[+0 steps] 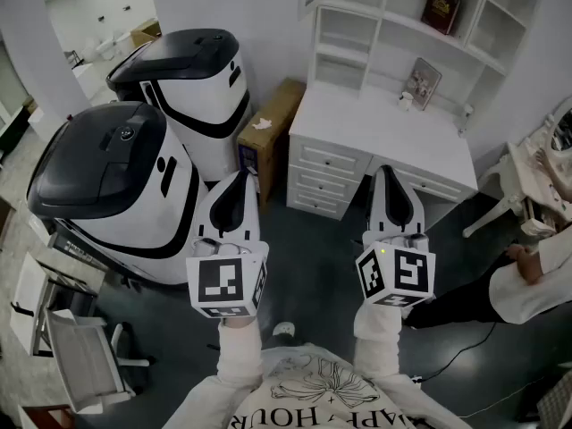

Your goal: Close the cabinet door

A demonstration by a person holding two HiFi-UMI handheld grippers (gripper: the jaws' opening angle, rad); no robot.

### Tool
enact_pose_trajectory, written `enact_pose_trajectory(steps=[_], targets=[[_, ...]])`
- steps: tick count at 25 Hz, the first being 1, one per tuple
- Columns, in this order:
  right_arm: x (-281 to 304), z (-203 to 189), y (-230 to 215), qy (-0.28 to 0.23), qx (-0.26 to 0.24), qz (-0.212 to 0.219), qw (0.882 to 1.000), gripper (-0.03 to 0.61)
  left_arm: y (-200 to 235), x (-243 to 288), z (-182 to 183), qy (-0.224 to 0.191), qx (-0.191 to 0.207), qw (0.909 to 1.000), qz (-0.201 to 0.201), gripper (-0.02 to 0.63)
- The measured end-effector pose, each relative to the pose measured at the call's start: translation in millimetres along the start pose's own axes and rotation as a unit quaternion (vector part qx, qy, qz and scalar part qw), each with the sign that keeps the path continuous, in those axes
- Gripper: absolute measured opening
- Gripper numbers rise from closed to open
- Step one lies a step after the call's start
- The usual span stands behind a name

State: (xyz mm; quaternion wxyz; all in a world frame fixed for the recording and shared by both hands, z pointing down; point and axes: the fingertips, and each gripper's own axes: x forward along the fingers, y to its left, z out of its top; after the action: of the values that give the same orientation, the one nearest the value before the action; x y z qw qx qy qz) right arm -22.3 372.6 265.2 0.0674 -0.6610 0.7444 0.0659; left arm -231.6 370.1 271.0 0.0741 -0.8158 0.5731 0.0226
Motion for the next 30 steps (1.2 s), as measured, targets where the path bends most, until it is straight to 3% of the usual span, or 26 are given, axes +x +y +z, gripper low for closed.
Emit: enact_pose_trajectory(steps=[30], targets=[[56.6,-25.6,22.6,0.005,0.007,-0.023,1.0,0.006,56.6,44.7,-27.3,0.011,-0.002,0.9999,-0.01,0.005]])
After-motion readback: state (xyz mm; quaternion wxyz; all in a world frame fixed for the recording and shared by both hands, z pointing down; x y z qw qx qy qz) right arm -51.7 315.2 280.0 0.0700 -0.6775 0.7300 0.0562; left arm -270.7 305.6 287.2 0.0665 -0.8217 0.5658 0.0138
